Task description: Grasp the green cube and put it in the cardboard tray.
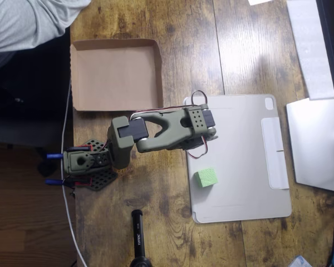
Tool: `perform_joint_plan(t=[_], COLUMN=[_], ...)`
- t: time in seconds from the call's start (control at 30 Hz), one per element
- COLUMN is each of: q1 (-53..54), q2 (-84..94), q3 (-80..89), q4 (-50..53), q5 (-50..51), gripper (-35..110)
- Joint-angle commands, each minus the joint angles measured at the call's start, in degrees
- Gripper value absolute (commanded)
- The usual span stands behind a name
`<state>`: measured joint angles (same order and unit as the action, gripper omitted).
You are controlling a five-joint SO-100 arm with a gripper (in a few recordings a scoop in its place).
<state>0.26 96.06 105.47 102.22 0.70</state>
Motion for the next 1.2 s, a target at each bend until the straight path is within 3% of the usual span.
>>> perform_joint_plan(t=[0.0, 0.5, 0.83, 1.17], q1=[-0.2, 2.1, 16.3, 22.2], q2=[19.8, 19.7, 15.0, 14.9], q3=[5.4, 3.6, -5.2, -6.2], q4=[-6.1, -6.9, -19.0, -29.7], q5=[-2.3, -3.3, -1.7, -2.5], gripper=[0, 0, 0, 0])
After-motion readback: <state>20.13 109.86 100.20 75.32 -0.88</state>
